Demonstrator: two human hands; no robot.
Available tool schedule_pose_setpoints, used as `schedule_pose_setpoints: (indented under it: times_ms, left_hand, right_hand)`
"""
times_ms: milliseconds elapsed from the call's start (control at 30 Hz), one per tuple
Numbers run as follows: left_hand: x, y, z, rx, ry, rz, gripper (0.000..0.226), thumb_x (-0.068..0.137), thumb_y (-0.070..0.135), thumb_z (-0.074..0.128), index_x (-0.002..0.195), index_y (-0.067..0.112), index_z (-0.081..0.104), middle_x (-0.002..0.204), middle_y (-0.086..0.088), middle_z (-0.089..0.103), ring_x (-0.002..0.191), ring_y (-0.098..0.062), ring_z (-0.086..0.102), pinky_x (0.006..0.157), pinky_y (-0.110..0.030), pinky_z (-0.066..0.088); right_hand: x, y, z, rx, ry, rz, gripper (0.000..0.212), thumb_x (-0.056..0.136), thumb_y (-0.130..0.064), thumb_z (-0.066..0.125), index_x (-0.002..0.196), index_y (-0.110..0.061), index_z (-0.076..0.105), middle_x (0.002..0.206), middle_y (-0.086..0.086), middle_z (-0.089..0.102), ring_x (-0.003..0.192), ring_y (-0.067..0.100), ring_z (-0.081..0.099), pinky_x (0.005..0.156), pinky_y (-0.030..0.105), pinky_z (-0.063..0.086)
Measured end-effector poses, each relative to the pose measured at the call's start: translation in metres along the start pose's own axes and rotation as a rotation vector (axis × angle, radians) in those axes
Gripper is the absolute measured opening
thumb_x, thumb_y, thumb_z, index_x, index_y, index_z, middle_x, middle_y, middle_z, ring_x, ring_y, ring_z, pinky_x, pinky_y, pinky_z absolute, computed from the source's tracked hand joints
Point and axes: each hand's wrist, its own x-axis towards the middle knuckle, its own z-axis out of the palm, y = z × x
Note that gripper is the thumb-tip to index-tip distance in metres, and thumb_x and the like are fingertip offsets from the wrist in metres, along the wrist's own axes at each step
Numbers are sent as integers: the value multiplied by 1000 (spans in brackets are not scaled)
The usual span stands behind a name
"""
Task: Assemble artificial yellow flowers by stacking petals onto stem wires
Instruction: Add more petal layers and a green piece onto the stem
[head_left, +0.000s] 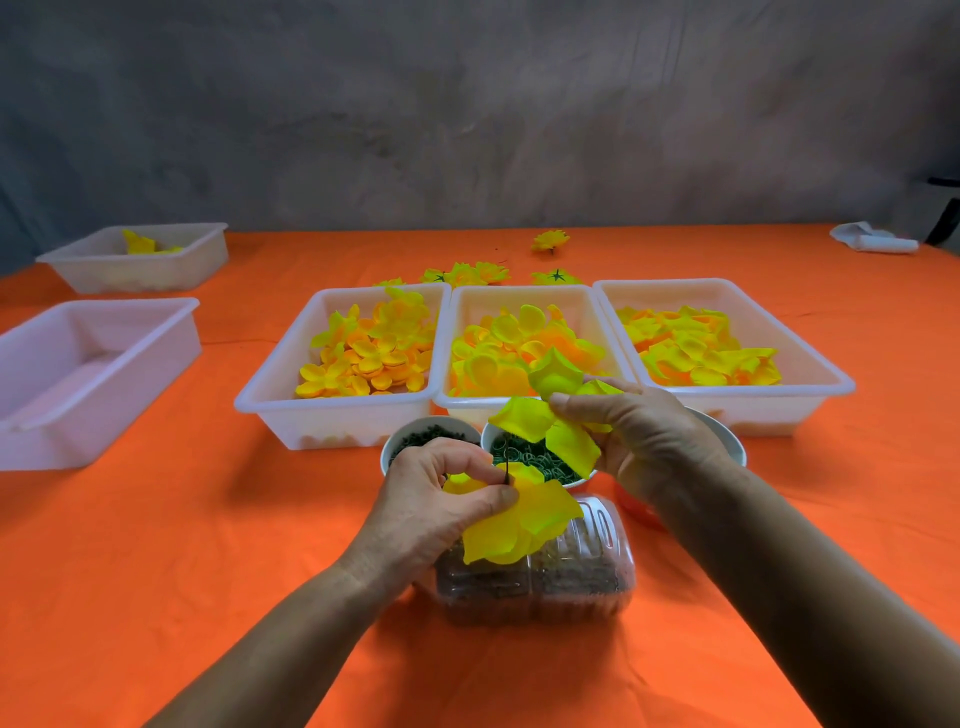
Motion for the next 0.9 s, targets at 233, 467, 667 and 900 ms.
schedule_pose_setpoints:
  times_ms: [233, 467, 667, 900]
  left_hand:
    - [0, -3, 1, -25, 6, -7, 21, 65, 13, 83, 60, 30, 73, 87, 14, 68, 88, -3, 63, 81, -21, 48]
    - [-1, -3, 1, -13, 4, -29, 19, 65, 16, 84, 63, 33, 73, 86, 18, 68, 91, -3, 62, 80, -13, 43]
    - [-2, 0, 0, 25, -2, -76, 16, 67, 21, 84, 68, 34, 74, 84, 20, 68, 86, -2, 62, 73, -19, 44]
    - [-4, 7, -3, 43, -46, -96, 18, 69, 18, 82, 69, 33, 73, 67, 26, 64, 62, 9, 58, 57, -8, 39]
  right_hand:
    - [-1, -3, 3, -32, -74, 7, 47, 69, 10, 68, 114, -2, 59, 96, 20, 69, 78, 30, 68, 58, 34, 59]
    - [-5, 1, 8, -68, -117, 6, 58, 43, -3, 75, 99, -10, 62, 80, 12, 73, 67, 26, 71, 54, 32, 57]
    - [-6, 1, 5, -78, -119, 29, 63, 47, -4, 75, 108, -8, 59, 79, 13, 74, 63, 26, 71, 50, 30, 56]
    - [-10, 1, 7, -93, -177, 65, 45, 49, -9, 76, 92, -9, 62, 79, 11, 73, 62, 24, 70, 55, 31, 57]
